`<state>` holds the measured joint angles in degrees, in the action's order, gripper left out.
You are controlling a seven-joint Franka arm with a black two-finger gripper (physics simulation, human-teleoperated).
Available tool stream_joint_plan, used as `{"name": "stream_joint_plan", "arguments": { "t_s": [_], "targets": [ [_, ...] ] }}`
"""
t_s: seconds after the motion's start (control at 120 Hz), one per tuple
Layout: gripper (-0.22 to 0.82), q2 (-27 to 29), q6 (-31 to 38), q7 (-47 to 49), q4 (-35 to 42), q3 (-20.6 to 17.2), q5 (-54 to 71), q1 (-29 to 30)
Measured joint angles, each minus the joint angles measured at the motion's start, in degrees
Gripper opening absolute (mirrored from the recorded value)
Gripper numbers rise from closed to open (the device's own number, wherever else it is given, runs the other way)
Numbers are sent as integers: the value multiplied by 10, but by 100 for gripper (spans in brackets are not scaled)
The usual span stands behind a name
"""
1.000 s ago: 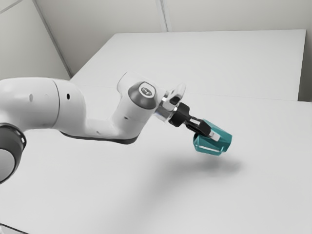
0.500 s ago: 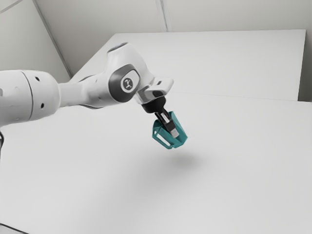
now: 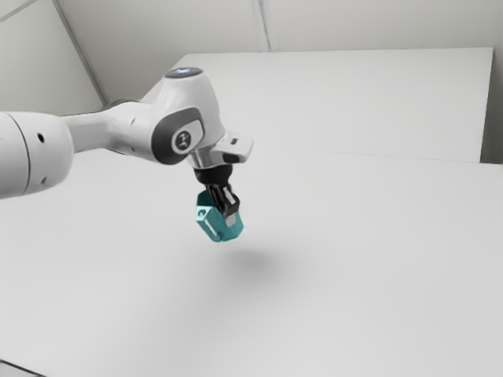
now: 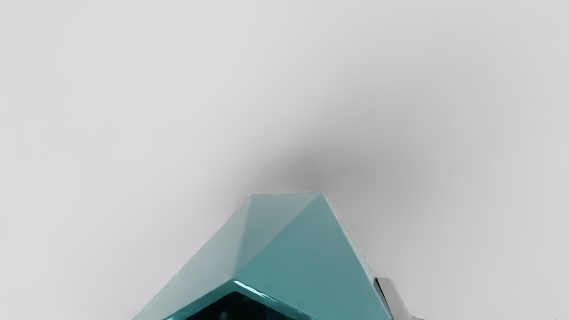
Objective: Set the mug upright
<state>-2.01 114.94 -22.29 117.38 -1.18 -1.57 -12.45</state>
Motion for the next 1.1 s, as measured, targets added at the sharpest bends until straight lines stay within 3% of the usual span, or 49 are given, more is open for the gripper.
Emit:
{"name": "stream_joint_plan", "arguments": {
  "t_s": [0.45, 1.1],
  "targets": [
    [-18, 59, 31, 105, 106, -1, 61, -2],
    [-18, 62, 144, 216, 173, -2, 107, -3]
  ]
}}
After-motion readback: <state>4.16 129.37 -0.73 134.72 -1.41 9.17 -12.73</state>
